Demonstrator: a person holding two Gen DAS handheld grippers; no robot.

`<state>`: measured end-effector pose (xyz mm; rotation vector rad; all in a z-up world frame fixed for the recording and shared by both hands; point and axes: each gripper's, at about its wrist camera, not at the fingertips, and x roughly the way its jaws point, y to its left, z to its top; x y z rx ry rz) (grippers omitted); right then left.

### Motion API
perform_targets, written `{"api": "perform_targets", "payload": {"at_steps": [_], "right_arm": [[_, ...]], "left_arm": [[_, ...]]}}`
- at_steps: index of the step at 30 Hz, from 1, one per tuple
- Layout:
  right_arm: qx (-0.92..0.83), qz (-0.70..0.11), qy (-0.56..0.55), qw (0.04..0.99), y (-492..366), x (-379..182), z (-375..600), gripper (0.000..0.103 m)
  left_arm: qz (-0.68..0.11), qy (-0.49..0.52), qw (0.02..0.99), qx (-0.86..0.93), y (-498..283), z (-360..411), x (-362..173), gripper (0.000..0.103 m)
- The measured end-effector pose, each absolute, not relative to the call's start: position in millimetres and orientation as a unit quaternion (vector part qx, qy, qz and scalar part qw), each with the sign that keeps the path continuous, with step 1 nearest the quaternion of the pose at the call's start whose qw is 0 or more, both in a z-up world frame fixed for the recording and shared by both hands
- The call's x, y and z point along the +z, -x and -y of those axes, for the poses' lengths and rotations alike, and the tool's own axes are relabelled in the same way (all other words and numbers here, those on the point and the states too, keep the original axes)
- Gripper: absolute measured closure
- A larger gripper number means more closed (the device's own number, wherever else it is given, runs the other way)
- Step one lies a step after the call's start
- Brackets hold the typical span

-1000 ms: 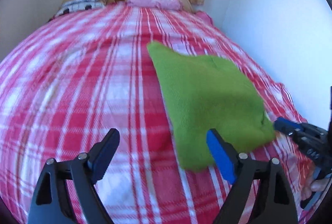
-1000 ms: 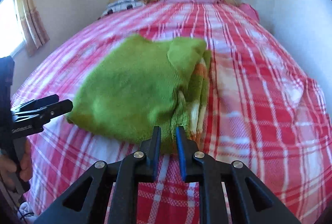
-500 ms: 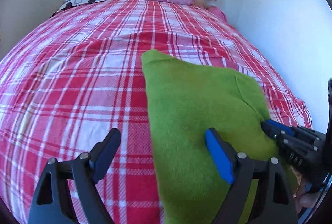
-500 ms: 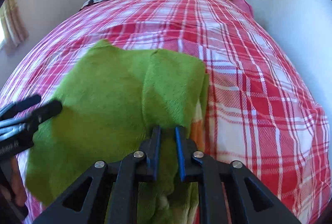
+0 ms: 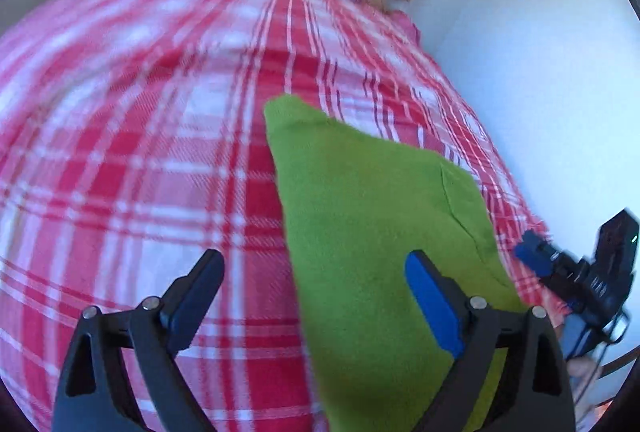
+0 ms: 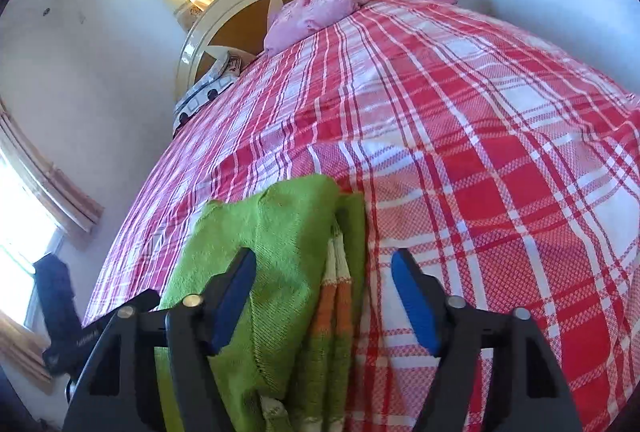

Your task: Fold small clothes

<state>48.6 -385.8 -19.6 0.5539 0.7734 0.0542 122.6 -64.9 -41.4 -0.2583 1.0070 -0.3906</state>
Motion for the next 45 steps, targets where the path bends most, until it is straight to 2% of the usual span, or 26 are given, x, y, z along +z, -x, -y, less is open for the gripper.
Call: {"api": "perform_targets", "payload": {"at_steps": [2, 5, 6, 7, 8, 14, 18, 20, 22, 25, 26, 29, 38, 45], "right_arm": [[0.043, -0.394, -0.254, 0.882, -58, -28, 377, 0.032], [0.068, -0.428, -0.232, 0.871, -73, -44, 359, 0.032], [0.080, -0.435, -0.229, 0.867, -78, -50, 354, 0.030], [0.085, -0.430, -0.215, 0.873, -79, -51, 349, 0.021], [0.092, -0.432, -0.203, 0.874, -80, -51, 345, 0.018], [0.080, -0.423, -0.188, 0.883, -80, -56, 340, 0.019], [0.077, -0.411, -0.187, 0.889, -75, -53, 341, 0.053], [0.071, -0.409, -0.188, 0.890, -74, -54, 340, 0.057], [0.059, -0.405, -0.182, 0.894, -73, -51, 338, 0.067], [0.040, -0.402, -0.144, 0.903, -69, -43, 325, 0.075], [0.033, -0.400, -0.126, 0.907, -67, -39, 318, 0.076], [0.021, -0.390, -0.097, 0.915, -58, -29, 306, 0.078], [0.017, -0.346, -0.109, 0.932, -11, 9, 281, 0.078], [0.032, -0.330, -0.144, 0.932, 16, 19, 253, 0.078]], "left_arm": [[-0.503, 0.147, 0.827, -0.204, -126, 73, -57, 0.009], [-0.496, 0.147, 0.830, -0.206, -123, 83, -62, 0.005], [-0.498, 0.139, 0.830, -0.210, -124, 87, -62, 0.005], [-0.497, 0.131, 0.831, -0.211, -124, 90, -63, 0.004], [-0.496, 0.122, 0.834, -0.209, -124, 94, -64, 0.004], [-0.476, 0.090, 0.852, -0.199, -120, 110, -67, 0.005], [-0.467, 0.084, 0.855, -0.207, -119, 114, -64, 0.019], [-0.466, 0.076, 0.857, -0.206, -116, 117, -61, 0.028], [-0.464, 0.067, 0.859, -0.206, -116, 120, -59, 0.035], [-0.451, 0.041, 0.868, -0.202, -111, 125, -46, 0.056], [-0.448, 0.034, 0.871, -0.200, -109, 125, -43, 0.062], [-0.444, 0.021, 0.874, -0.196, -103, 124, -35, 0.065], [-0.404, -0.033, 0.898, -0.168, -61, 117, -7, 0.066], [-0.397, -0.027, 0.904, -0.158, -38, 87, 4, 0.066]]}}
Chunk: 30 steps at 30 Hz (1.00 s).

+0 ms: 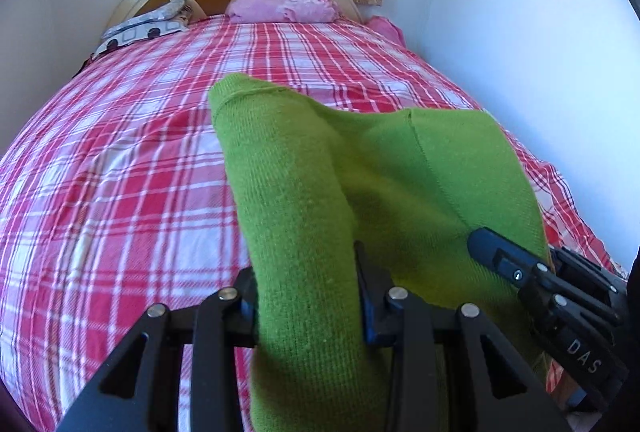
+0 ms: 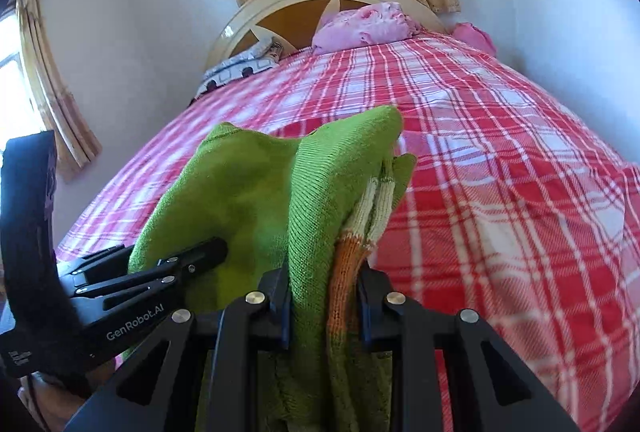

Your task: Fold small clothes

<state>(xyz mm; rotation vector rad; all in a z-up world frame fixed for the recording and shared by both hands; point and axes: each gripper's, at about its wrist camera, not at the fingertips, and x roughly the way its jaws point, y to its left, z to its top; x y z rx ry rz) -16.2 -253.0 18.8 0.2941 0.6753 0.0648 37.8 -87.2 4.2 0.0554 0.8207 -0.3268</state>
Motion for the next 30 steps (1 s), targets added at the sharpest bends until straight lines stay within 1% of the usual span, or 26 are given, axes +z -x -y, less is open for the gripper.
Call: {"api": "perform_targets", "payload": {"at_steps": [8, 15, 30], "right_arm": [[0.048, -0.331, -0.151, 0.930, 37, 22, 218, 0.078], [0.074, -0.330, -0.138, 0.931, 46, 25, 175, 0.078], [0.153, -0.332, -0.126, 0.922, 39, 26, 73, 0.078]], "left_arm": [[-0.391, -0.025, 0.910, -0.137, -12, 56, 5, 0.066], [-0.389, -0.010, 0.914, -0.114, 6, 14, 6, 0.066], [-0.384, 0.005, 0.923, -0.040, 25, -82, 5, 0.067]]}}
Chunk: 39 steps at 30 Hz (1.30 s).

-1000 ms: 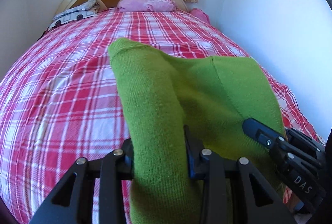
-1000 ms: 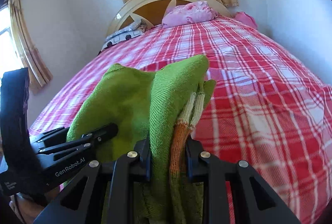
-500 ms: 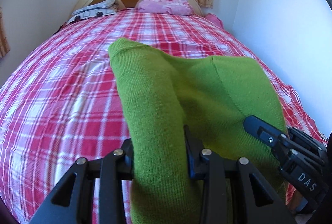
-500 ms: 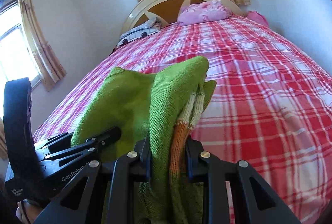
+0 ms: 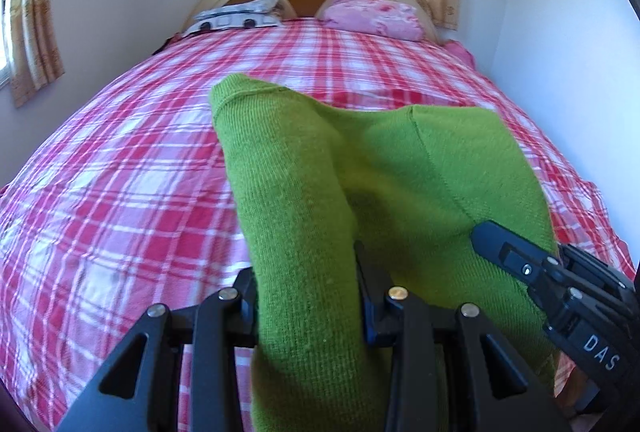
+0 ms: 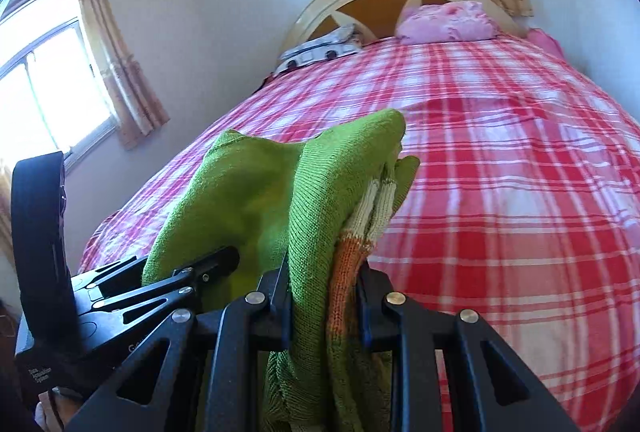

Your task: Fold small clothes

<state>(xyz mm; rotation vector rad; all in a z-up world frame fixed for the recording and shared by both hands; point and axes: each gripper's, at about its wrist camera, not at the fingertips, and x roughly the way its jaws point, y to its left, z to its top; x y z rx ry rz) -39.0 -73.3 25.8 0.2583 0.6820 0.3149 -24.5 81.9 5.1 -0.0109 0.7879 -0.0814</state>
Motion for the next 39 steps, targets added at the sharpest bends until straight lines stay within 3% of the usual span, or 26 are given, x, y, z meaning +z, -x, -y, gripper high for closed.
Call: {"api": "perform_targets", "payload": {"at_steps": [10, 18, 29, 32, 34, 39], "right_arm": [[0.203, -0.329, -0.132, 0.913, -1, 12, 15, 0.078], [0.179, -0.348, -0.120, 0.912, -48, -21, 3, 0.078], [0.164, -0.385, -0.127, 0.899, -65, -49, 9, 0.077], [0.158, -0.396, -0.122, 0.896, -68, -49, 8, 0.072], [0.147, -0.401, -0.114, 0.897, -69, -48, 9, 0.058], [0.136, -0.381, -0.093, 0.910, -48, -31, 12, 0.057]], "left_arm": [[-0.384, -0.023, 0.923, 0.006, -3, -128, 0, 0.067], [-0.404, -0.033, 0.914, 0.014, -48, -135, -36, 0.066], [-0.412, -0.008, 0.911, 0.014, -53, -147, -49, 0.059], [-0.416, -0.017, 0.909, 0.018, -52, -147, -49, 0.054], [-0.418, -0.023, 0.908, 0.022, -50, -147, -48, 0.050], [-0.410, -0.016, 0.912, 0.032, -23, -156, -34, 0.046]]}}
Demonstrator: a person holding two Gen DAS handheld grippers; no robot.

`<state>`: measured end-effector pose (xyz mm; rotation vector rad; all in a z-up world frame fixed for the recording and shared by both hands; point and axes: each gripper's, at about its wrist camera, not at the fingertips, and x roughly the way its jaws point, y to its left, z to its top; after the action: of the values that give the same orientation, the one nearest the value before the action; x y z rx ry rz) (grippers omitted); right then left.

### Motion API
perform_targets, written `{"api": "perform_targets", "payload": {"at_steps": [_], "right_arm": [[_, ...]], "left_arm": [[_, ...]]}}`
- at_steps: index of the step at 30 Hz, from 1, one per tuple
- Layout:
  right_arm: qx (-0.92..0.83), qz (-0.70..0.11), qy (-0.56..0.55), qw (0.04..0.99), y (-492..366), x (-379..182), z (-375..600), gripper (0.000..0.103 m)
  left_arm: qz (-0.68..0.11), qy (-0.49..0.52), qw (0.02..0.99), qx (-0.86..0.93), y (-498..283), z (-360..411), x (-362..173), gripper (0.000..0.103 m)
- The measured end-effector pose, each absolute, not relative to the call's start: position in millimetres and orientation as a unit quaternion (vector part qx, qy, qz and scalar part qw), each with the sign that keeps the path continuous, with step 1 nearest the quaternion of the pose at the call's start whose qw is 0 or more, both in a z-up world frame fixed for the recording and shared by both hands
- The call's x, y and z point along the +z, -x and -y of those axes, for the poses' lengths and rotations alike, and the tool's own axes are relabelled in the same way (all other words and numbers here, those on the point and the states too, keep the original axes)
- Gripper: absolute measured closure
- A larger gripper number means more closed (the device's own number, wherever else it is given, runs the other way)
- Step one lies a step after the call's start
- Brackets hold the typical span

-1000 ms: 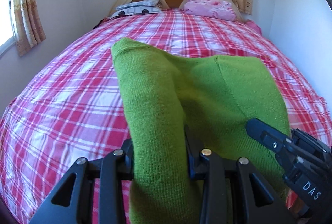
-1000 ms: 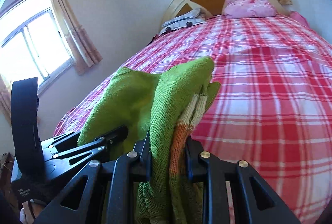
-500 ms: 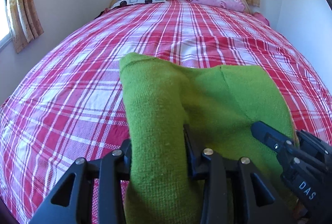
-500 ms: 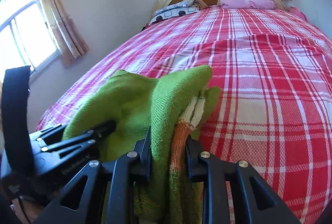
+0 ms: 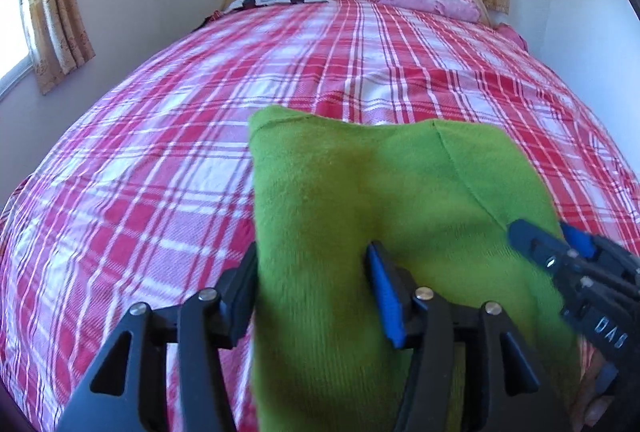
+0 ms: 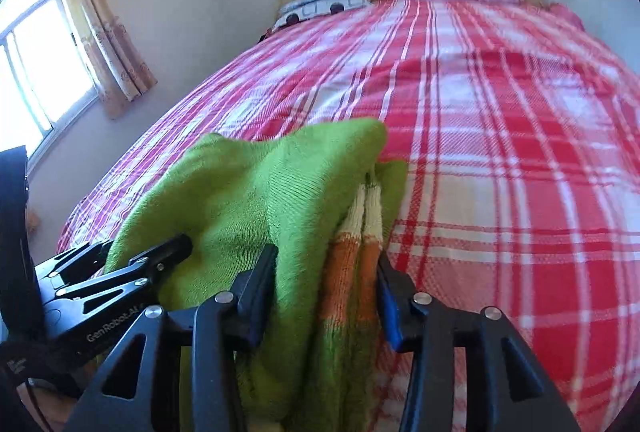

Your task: Fold small clothes

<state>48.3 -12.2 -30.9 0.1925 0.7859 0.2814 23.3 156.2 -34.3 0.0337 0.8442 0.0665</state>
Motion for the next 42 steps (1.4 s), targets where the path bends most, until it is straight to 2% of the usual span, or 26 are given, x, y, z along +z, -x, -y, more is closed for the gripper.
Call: {"api": "perform_targets", "payload": {"at_steps": [6, 11, 13, 15, 24, 35, 39, 41, 42], "right_arm": [[0.147, -0.336, -0.052, 0.929, 4, 3, 18, 0.056], [0.156, -0.356, -0.019, 0.921, 21, -8, 7, 0.056], [0.144, -0.368, -0.004, 0.919, 24, -17, 5, 0.063], [0.139, -0.384, -0.007, 0.913, 24, -24, 7, 0.065], [0.113, -0.408, 0.002, 0.906, 31, -40, 7, 0.065], [0.098, -0.403, 0.012, 0.910, 48, -31, 9, 0.065], [0.078, -0.366, 0.037, 0.927, 69, -8, 7, 0.063], [0.064, -0.356, 0.046, 0.931, 75, 3, 6, 0.059], [0.058, -0.354, 0.046, 0.932, 76, 6, 6, 0.053]], "left_arm": [[-0.382, -0.010, 0.923, 0.040, 22, -168, -29, 0.030], [-0.385, 0.042, 0.921, 0.039, 38, -181, -36, 0.030], [-0.390, 0.050, 0.919, 0.038, 43, -182, -40, 0.030], [-0.395, 0.041, 0.917, 0.044, 48, -181, -48, 0.028], [-0.404, 0.101, 0.908, 0.036, 52, -196, -68, 0.026], [-0.391, 0.098, 0.914, 0.038, 77, -194, -61, 0.026], [-0.377, 0.085, 0.921, 0.055, 93, -193, -52, 0.027], [-0.365, 0.073, 0.925, 0.071, 104, -191, -45, 0.026], [-0.361, 0.069, 0.927, 0.074, 108, -190, -42, 0.026]]}}
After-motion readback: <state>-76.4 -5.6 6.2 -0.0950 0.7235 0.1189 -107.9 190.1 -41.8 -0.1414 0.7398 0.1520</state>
